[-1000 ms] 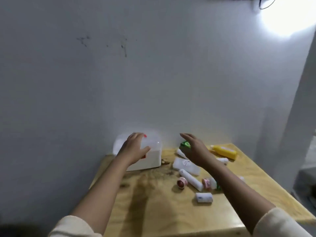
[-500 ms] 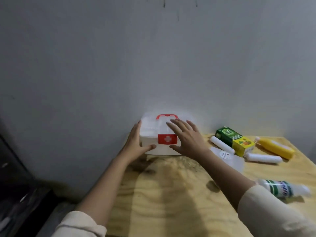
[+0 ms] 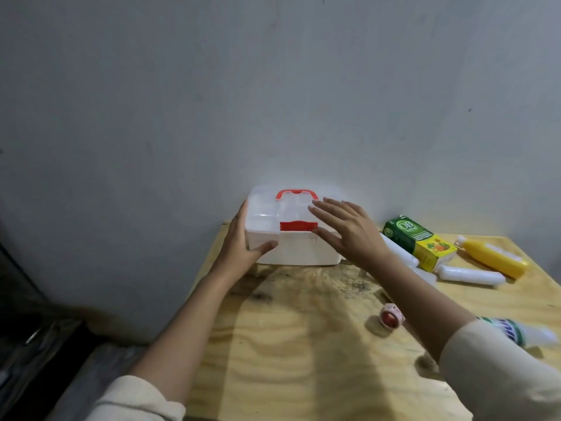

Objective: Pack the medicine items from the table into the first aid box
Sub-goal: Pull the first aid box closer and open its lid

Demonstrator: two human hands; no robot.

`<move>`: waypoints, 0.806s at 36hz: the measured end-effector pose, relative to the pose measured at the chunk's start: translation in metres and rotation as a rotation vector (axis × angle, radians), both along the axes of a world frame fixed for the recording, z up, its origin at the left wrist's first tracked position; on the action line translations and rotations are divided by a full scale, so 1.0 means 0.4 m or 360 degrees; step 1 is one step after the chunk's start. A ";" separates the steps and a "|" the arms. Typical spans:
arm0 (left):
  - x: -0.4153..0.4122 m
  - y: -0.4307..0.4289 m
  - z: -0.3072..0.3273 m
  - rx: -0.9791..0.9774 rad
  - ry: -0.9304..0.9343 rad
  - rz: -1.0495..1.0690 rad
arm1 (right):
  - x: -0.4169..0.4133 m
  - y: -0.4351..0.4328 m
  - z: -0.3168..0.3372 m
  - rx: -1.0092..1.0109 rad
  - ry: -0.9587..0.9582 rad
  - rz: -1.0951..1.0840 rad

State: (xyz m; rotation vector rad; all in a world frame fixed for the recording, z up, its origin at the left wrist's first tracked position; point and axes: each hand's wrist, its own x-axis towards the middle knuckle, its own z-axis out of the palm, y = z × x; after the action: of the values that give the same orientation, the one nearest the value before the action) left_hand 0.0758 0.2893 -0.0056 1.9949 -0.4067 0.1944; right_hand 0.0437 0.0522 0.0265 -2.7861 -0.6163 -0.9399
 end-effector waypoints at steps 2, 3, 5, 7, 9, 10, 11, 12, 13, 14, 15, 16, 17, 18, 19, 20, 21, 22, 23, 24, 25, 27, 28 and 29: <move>-0.001 -0.002 0.001 -0.0011 0.0008 -0.0015 | 0.002 -0.011 -0.001 0.0076 0.0054 -0.0104; -0.003 -0.003 0.001 -0.0017 0.0008 -0.0027 | 0.003 -0.015 0.000 0.0128 0.0090 -0.0145; -0.002 -0.004 0.000 -0.0034 0.0011 -0.0037 | 0.005 -0.019 0.002 0.0224 0.0177 -0.0183; 0.001 -0.006 -0.003 -0.0040 0.0004 -0.0027 | 0.008 -0.016 0.007 0.0272 0.0238 -0.0194; 0.004 -0.008 -0.006 -0.0049 -0.0005 -0.0003 | 0.015 -0.008 0.013 0.0282 0.0277 -0.0207; 0.006 -0.009 -0.007 -0.0055 -0.0005 0.0011 | 0.019 -0.003 0.015 0.0298 0.0297 -0.0201; 0.008 -0.012 -0.006 -0.0056 -0.0005 0.0024 | 0.022 0.001 0.017 0.0333 0.0317 -0.0180; 0.011 -0.014 -0.006 -0.0059 0.0004 0.0034 | 0.025 0.005 0.018 0.0384 0.0332 -0.0147; 0.011 -0.017 -0.005 -0.0064 0.0004 0.0042 | 0.027 0.007 0.019 0.0443 0.0341 -0.0112; 0.014 -0.018 -0.006 -0.0071 0.0006 0.0046 | 0.030 0.009 0.018 0.0503 0.0345 -0.0078; 0.014 -0.020 -0.004 -0.0074 -0.0004 0.0050 | 0.032 0.011 0.017 0.0563 0.0351 -0.0047; 0.016 -0.023 -0.003 -0.0077 -0.0015 0.0056 | 0.035 0.013 0.016 0.0620 0.0364 -0.0016; 0.013 -0.028 0.000 -0.0080 -0.0029 0.0063 | 0.036 0.016 0.016 0.0670 0.0374 0.0012; 0.012 -0.033 0.002 -0.0093 -0.0048 0.0072 | 0.037 0.018 0.015 0.0712 0.0378 0.0035; 0.011 -0.038 0.004 -0.0111 -0.0063 0.0083 | 0.038 0.021 0.015 0.0754 0.0381 0.0048; 0.008 -0.043 0.007 -0.0135 -0.0070 0.0091 | 0.038 0.023 0.016 0.0800 0.0391 0.0054; 0.006 -0.046 0.008 -0.0150 -0.0073 0.0102 | 0.037 0.025 0.018 0.0844 0.0411 0.0054; 0.007 -0.048 0.006 -0.0159 -0.0078 0.0112 | 0.036 0.026 0.020 0.0880 0.0432 0.0053; 0.005 -0.050 0.006 -0.0160 -0.0076 0.0118 | 0.034 0.026 0.022 0.0906 0.0449 0.0055; 0.004 -0.050 0.004 -0.0157 -0.0070 0.0125 | 0.033 0.027 0.022 0.0923 0.0461 0.0057; 0.001 -0.050 0.003 -0.0150 -0.0059 0.0129 | 0.032 0.027 0.023 0.0933 0.0470 0.0058; -0.004 -0.052 0.004 -0.0133 -0.0018 0.0136 | 0.029 0.028 0.023 0.0934 0.0490 0.0052; -0.008 -0.052 0.005 -0.0128 -0.0006 0.0142 | 0.027 0.029 0.024 0.0928 0.0495 0.0049; -0.011 -0.051 0.005 -0.0120 0.0012 0.0147 | 0.024 0.030 0.025 0.0922 0.0495 0.0048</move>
State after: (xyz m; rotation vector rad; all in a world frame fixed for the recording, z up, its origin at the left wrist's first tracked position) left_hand 0.0713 0.2688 -0.0036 1.9409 -0.2982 0.2565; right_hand 0.0533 0.0641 0.0365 -2.3174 -0.2779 -0.5433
